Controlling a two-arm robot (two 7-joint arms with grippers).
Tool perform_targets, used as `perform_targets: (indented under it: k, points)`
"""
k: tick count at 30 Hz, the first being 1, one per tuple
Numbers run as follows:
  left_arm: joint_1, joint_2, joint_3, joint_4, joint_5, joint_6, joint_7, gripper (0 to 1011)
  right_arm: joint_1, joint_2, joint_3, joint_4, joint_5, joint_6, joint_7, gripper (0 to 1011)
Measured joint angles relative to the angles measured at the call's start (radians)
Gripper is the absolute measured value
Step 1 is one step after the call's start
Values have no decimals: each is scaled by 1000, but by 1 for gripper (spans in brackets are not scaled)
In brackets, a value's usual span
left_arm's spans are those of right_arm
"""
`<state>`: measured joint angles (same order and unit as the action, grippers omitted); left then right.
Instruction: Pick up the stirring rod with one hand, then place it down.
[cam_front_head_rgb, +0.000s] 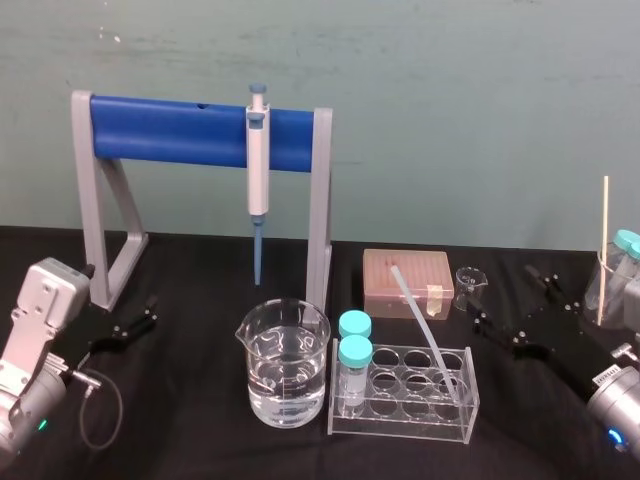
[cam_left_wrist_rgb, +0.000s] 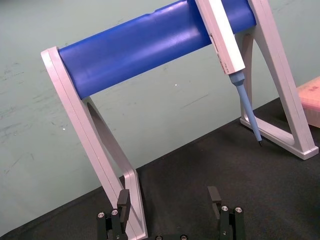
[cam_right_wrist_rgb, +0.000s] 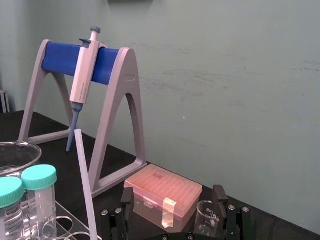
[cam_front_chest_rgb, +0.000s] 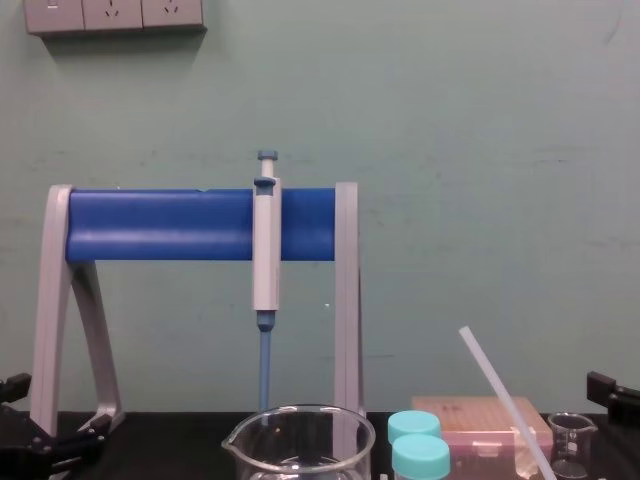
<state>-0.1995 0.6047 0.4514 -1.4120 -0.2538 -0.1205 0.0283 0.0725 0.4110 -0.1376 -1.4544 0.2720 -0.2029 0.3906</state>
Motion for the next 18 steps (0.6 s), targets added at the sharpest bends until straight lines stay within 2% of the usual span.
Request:
perform_targets:
  k: [18]
  points:
    - [0,0,0,0,0,0,0,1000,-1,2,-1,-3,0,-2,1,1002]
